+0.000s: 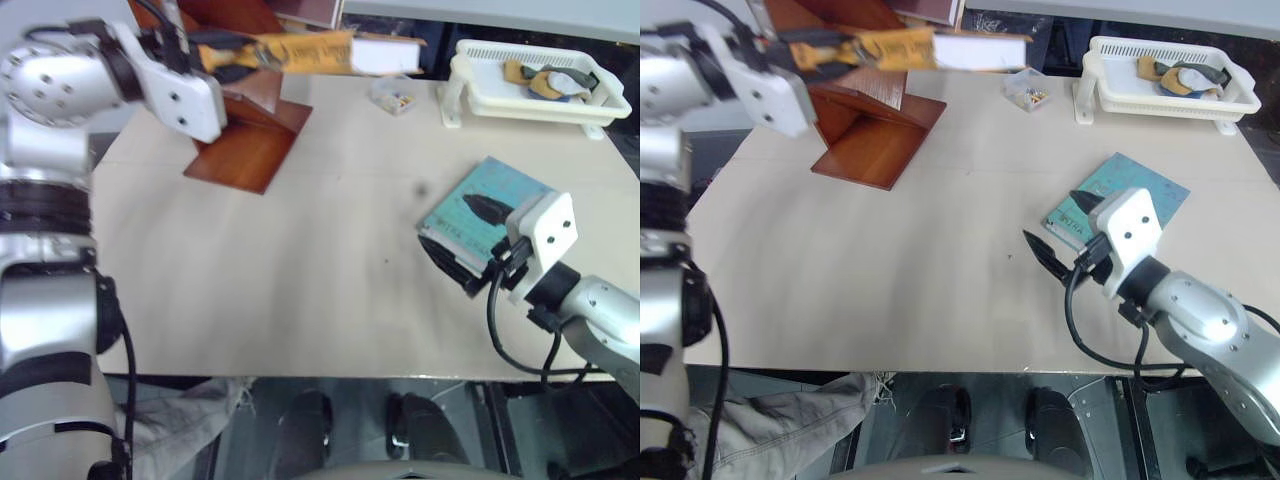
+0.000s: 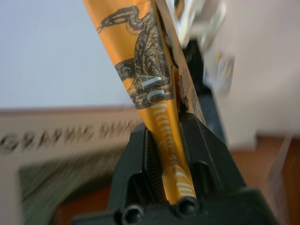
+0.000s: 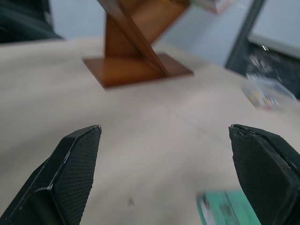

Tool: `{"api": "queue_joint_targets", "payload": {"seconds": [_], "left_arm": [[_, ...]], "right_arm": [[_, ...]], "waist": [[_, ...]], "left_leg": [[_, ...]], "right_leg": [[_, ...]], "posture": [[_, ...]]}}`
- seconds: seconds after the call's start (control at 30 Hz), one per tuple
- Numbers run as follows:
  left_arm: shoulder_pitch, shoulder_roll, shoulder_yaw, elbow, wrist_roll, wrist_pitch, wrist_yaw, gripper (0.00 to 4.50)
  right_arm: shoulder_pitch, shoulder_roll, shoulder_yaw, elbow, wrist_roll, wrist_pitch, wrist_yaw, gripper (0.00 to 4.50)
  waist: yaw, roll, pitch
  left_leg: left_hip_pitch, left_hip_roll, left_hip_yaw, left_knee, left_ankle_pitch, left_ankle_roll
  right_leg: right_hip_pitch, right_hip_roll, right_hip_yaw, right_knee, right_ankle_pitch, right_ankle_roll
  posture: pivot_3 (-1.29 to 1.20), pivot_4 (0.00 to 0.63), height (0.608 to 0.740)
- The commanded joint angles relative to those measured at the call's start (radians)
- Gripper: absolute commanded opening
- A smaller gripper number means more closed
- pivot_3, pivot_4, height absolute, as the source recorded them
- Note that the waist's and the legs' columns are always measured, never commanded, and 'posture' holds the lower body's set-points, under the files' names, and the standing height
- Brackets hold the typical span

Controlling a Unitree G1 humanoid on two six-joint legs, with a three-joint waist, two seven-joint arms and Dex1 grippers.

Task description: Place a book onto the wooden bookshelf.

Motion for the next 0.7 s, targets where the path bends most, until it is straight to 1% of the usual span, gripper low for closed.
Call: {"api": "queue_joint_targets", "payload": {"seconds": [0.03,0.1,0.23,0.4,0.5,0.57,0.63,0.7], "left_arm": [[-0.085,0.035,-0.033,0.161,0.081,-0.069,0.044,0.40],[-0.118,0.039,-0.064,0.247,0.126,-0.075,0.055,0.40],[-0.176,0.054,-0.143,0.360,0.256,-0.071,0.152,0.40],[-0.248,0.061,-0.249,0.474,0.423,-0.012,0.358,0.40],[-0.264,0.057,-0.302,0.525,0.491,0.032,0.443,0.40],[-0.268,0.052,-0.318,0.551,0.508,0.060,0.451,0.40],[-0.270,0.051,-0.314,0.567,0.501,0.081,0.442,1.37],[-0.273,0.053,-0.315,0.570,0.505,0.088,0.467,2.10]], "right_arm": [[-0.065,0.014,-0.027,0.006,0.000,0.014,0.060,4.50],[-0.108,0.027,-0.032,0.019,0.003,0.027,0.077,4.50],[-0.175,0.060,-0.041,0.028,0.012,0.052,0.095,4.50],[-0.264,0.112,-0.034,0.038,0.004,0.083,0.090,4.50],[-0.278,0.136,-0.030,0.039,-0.015,0.097,0.087,4.50],[-0.270,0.147,-0.031,0.037,-0.034,0.102,0.088,4.50],[-0.261,0.158,-0.030,0.031,-0.048,0.107,0.085,4.50],[-0.251,0.170,-0.031,0.023,-0.058,0.112,0.084,4.50]], "waist": [[0.000,0.000,0.000],[0.000,0.000,0.000],[-0.001,-0.001,0.001],[-0.003,-0.002,0.001],[-0.005,-0.002,0.001],[-0.010,-0.002,0.001],[-0.020,-0.002,0.001],[-0.028,-0.002,0.001]], "left_leg": [[0.000,0.000,0.000,0.000,0.000,0.000],[0.000,0.000,0.000,0.000,0.000,0.000],[0.000,0.001,0.000,0.001,0.000,0.001],[0.000,0.001,0.001,0.001,-0.001,0.001],[-0.001,0.001,0.002,0.001,-0.001,0.001],[0.000,0.002,0.003,0.001,-0.001,0.001],[-0.001,0.002,0.004,0.001,-0.001,0.001],[-0.001,0.002,0.005,0.001,-0.001,0.001]], "right_leg": [[0.000,0.000,0.000,0.000,0.000,0.000],[0.000,0.000,0.000,0.001,0.000,0.000],[0.000,0.000,0.000,0.001,0.000,0.001],[-0.001,0.000,0.000,0.002,0.000,0.001],[-0.002,0.000,0.000,0.002,0.000,0.001],[-0.002,0.000,0.001,0.003,0.000,0.001],[-0.004,0.000,0.002,0.004,0.000,0.001],[-0.005,0.000,0.003,0.005,0.000,0.001]], "posture": [[0.00,0.150,0.740],[0.00,0.150,0.740],[0.00,0.150,0.740],[0.00,0.150,0.740],[0.00,0.150,0.740],[0.00,0.150,0.740],[0.00,0.150,0.740],[0.00,0.150,0.740]]}}
